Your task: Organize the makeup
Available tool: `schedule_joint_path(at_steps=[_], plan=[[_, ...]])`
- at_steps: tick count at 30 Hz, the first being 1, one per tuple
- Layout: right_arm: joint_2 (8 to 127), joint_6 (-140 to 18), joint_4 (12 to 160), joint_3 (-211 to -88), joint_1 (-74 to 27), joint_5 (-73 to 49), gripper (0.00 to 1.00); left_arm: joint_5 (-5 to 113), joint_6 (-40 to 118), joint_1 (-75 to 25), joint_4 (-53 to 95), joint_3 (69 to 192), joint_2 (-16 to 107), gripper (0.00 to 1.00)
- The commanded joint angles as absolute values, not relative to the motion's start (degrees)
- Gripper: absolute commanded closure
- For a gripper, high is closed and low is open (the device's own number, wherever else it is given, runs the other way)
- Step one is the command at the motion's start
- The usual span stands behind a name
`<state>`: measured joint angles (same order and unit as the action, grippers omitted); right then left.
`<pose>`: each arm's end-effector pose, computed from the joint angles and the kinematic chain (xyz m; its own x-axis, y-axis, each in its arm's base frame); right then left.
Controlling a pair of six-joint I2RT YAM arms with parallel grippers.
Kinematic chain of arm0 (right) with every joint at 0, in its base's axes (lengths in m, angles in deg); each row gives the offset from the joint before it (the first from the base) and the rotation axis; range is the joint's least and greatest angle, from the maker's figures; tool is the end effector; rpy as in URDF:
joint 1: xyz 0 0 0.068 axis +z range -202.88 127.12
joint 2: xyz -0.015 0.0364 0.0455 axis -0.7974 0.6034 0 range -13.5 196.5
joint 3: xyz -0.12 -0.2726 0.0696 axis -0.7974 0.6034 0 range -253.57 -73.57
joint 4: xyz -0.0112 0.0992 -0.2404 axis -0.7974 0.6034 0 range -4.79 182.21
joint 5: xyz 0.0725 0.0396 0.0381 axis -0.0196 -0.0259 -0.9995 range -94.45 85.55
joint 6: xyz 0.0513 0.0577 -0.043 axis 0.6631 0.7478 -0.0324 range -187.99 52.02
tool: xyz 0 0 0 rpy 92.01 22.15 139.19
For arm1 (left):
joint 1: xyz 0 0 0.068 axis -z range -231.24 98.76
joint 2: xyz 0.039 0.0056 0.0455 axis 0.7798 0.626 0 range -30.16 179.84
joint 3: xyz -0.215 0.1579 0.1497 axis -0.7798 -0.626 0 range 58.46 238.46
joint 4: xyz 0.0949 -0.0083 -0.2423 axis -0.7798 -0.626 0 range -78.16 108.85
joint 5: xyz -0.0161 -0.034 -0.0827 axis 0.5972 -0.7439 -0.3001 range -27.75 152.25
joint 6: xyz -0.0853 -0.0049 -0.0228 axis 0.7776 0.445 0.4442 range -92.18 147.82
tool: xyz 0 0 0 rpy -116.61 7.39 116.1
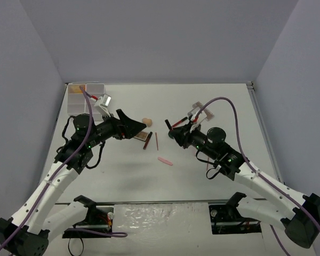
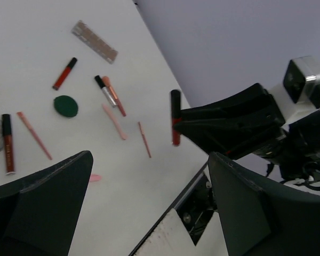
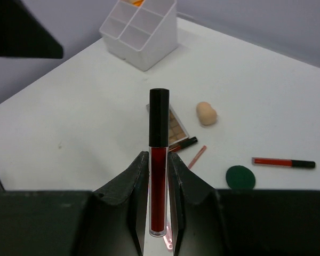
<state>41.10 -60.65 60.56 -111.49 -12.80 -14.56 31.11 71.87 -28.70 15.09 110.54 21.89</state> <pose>0.1809 0.1703 0.3650 0.0073 0.1704 -0.9854 -0.7742 0.6247 0.1023 0.1890 -0.1224 0.3995 -0.6026 -0.3943 -0.6939 0.5367 0.4433 -0.7179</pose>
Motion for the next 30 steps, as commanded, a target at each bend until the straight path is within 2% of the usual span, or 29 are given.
schedule_joint_path(at_steps=[1,8,15,21,24,30], plan=[[44.21,-65.28,52.49,-115.04,-8.19,-20.16,1.0,34.69,76.33,-21.74,26.05,115.31,23.54,0.13],[46.09,-64.47,49.88,-116.46,-5.86,-19.92,1.0,38.77,75.03,-14.62,27.02,116.81,27.49,0.15],[45.79,-64.1,49.68,-116.9,-4.88,-20.03,1.0,44.44,73.24,-12.81,24.34,115.94,28.13,0.22],[45.33,-63.56,49.29,-116.67,-4.4,-20.09,1.0,44.2,73.35,-10.97,25.64,116.87,30.36,0.3],[45.02,-63.32,48.88,-116.27,-4.28,-20.07,1.0,44.66,73.21,-10.17,26.02,117.24,31.24,0.38],[44.62,-63.22,48.28,-115.59,-4.28,-19.08,1.0,45.26,73.52,-9.28,27.43,116.27,31.76,0.61]])
